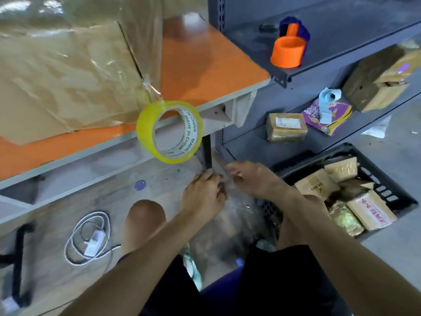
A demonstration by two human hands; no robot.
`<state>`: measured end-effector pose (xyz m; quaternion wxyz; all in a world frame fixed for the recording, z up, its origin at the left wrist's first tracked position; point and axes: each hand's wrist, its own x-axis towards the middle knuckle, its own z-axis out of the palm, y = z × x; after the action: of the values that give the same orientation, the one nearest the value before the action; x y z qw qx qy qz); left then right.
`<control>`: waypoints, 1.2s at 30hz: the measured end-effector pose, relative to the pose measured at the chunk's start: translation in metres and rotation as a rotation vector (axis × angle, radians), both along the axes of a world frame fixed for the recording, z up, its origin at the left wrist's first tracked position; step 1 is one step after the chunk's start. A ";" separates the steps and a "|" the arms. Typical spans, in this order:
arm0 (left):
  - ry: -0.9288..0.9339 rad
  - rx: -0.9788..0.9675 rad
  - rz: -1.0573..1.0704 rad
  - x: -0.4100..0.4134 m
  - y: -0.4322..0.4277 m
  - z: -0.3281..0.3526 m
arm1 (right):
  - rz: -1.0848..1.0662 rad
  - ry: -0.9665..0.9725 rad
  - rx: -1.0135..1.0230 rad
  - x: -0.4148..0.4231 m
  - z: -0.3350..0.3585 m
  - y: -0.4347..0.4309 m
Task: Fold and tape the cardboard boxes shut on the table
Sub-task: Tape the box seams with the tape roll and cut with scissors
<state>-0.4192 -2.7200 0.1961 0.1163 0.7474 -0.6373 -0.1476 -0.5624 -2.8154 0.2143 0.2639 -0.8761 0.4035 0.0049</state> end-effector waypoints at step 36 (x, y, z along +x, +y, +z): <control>-0.036 0.687 0.688 0.018 -0.147 -0.488 | 0.394 0.412 0.283 -0.022 -0.373 -0.094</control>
<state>-0.4009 -2.8675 -0.2924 -0.1062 0.9123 -0.2695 -0.2893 -0.5846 -2.9096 -0.1588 0.2901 -0.8725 0.2661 0.2893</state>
